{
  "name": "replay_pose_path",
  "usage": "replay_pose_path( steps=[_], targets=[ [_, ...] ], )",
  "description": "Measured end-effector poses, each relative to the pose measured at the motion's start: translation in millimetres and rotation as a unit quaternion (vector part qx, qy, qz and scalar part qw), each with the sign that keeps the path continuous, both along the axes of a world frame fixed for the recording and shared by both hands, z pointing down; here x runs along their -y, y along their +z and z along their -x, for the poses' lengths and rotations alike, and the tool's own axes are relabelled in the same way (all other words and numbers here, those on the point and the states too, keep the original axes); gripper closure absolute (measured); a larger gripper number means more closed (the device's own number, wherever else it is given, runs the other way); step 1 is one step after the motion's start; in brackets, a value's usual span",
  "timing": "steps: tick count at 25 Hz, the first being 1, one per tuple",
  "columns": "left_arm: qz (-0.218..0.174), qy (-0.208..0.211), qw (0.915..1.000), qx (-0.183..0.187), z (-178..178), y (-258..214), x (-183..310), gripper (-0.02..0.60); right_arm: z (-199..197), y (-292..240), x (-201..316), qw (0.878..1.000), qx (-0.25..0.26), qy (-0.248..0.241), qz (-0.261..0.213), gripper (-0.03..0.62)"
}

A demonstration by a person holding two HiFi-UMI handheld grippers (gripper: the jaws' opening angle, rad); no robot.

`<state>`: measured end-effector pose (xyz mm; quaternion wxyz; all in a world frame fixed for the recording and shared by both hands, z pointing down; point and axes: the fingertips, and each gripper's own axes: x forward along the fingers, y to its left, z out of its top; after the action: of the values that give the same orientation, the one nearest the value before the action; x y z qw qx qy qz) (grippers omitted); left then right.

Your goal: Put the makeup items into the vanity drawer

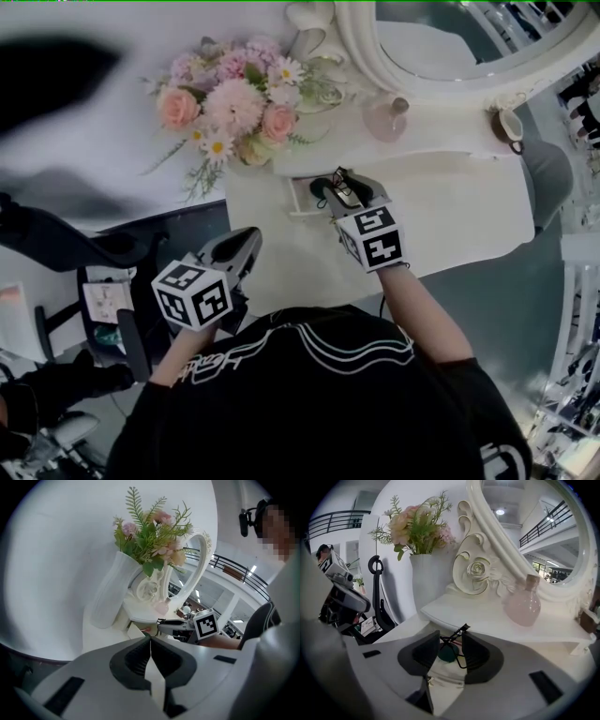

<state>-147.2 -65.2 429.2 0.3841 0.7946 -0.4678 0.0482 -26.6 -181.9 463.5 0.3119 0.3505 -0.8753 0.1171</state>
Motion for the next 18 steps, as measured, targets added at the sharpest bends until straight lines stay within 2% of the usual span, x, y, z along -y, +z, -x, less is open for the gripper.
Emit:
replay_pose_path(
  steps=[10,18],
  targets=[
    [0.002,-0.001,1.0000,-0.003,1,1,1,0.558,3,15,-10,0.999,-0.006,-0.018,0.042,0.425],
    [-0.003,0.010,0.9999,-0.005,-4,-3,-1,0.558,0,7,-14,0.999,0.014,-0.014,0.035,0.341]
  ],
)
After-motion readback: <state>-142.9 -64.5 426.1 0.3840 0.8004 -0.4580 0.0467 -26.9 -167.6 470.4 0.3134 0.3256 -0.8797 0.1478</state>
